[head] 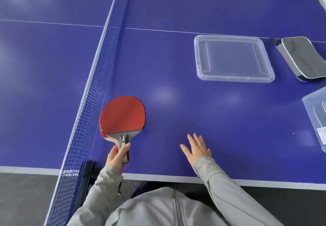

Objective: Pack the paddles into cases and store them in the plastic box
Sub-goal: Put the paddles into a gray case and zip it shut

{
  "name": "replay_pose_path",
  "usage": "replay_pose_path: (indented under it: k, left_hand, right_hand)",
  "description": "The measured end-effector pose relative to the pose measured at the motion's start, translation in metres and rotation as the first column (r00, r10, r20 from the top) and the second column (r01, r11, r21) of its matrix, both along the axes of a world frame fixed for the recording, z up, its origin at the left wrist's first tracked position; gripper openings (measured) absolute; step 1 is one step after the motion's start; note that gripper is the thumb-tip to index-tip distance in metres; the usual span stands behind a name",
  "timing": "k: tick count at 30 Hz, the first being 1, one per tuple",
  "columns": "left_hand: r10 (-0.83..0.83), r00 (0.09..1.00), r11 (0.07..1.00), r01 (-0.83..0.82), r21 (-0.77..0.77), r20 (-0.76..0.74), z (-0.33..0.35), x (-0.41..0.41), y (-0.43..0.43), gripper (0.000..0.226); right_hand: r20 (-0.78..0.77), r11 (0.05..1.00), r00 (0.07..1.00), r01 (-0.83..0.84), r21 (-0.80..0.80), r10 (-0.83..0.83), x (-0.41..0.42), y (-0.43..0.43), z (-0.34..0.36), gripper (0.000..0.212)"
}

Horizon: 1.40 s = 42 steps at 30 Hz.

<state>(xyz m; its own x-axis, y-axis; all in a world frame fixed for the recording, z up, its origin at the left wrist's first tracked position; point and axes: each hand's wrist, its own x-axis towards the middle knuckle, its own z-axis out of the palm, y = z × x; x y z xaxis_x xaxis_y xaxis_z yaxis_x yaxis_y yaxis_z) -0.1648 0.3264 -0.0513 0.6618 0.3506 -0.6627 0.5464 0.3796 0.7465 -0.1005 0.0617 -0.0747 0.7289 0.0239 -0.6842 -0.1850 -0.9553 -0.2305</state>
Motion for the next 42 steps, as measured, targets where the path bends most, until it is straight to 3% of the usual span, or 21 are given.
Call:
replay_pose_path:
  k: [4,8,12,18,22,28,32,42]
  left_hand:
    - [-0.029,0.998,0.999,0.027,-0.044,-0.059,-0.017,0.029,0.019,0.01]
    - [-0.089,0.993,0.996,0.086,-0.037,-0.081,-0.028,0.044,0.035,0.027]
    - [-0.141,0.985,0.989,0.145,0.039,-0.104,-0.035,0.046,0.044,0.044]
    - [-0.226,0.966,0.925,0.254,0.284,-0.13,-0.047,0.044,0.051,0.035]
    - [-0.06,0.991,0.953,0.094,0.287,-0.124,-0.045,0.04,0.044,0.023]
    - [-0.062,0.99,0.942,0.099,0.322,-0.124,-0.045,0.038,0.045,0.019]
    - [-0.07,0.984,0.935,0.122,0.332,-0.165,-0.049,0.037,0.043,0.036]
    - [-0.01,0.986,0.924,0.072,0.375,-0.166,-0.047,0.033,0.035,0.035]
  right_hand:
    - [0.005,0.999,1.0,0.019,-0.049,-0.019,0.02,0.015,-0.003,0.065]
    - [0.001,0.993,0.998,0.06,-0.1,-0.06,0.024,0.023,-0.009,0.066]
    - [-0.008,0.987,0.998,0.057,-0.149,-0.059,0.022,0.027,-0.015,0.067]
    - [0.004,0.976,1.0,0.027,-0.218,-0.027,0.019,0.032,-0.019,0.072]
    - [-0.004,0.969,1.0,0.0,-0.248,-0.001,0.018,0.033,-0.019,0.079]
    - [-0.014,0.961,0.999,-0.033,-0.275,0.031,0.017,0.033,-0.017,0.089]
    - [-0.011,0.958,0.999,-0.038,-0.285,0.037,0.018,0.034,-0.017,0.089]
    - [0.0,0.954,0.999,-0.047,-0.295,0.049,0.018,0.033,-0.018,0.09]
